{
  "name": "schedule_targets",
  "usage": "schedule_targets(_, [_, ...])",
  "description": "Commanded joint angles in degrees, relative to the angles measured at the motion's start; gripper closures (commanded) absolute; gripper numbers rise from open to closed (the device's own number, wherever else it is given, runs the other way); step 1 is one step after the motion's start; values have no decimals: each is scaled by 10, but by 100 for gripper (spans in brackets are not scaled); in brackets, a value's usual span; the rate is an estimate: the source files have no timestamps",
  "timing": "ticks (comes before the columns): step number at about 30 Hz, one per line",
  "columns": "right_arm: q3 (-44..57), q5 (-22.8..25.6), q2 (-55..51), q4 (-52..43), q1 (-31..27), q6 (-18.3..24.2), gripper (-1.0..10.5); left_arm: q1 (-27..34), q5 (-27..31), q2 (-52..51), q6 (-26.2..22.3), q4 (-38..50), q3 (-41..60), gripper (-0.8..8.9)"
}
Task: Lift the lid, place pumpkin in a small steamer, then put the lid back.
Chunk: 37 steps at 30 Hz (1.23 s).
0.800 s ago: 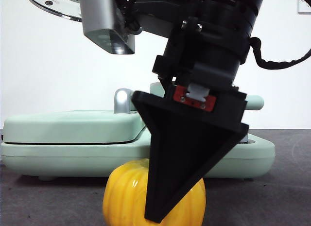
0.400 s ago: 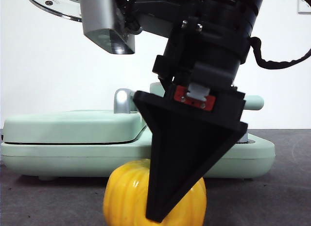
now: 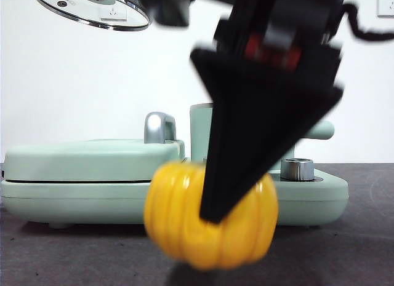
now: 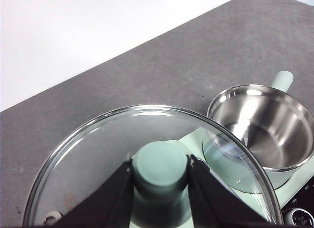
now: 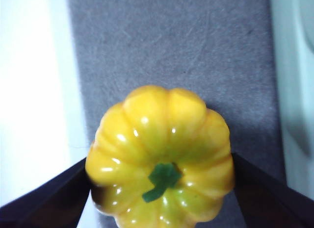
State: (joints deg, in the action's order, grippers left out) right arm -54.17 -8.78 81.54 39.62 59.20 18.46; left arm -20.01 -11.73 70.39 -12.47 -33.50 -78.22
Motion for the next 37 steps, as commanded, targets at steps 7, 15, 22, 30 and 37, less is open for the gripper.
schedule_targets(7, [-11, 3, -110, 18, -1, -110, 655, -1, -1, -3, -4, 25, -18, 798])
schedule_targets(15, [-92, 56, -157, 126, -30, -181, 655, -1, -1, -3, -3, 27, -18, 798])
schedule_targets(22, [-198, 73, -151, 172, -87, -197, 655, -1, -1, -3, -3, 27, -18, 798])
schedule_targets(30, [-300, 73, -83, 194, -185, -182, 654, -1, -1, -3, -3, 27, -18, 798])
schedule_targets(37, [-373, 71, 17, 193, -247, -151, 654, -1, -1, -3, -3, 26, -18, 798])
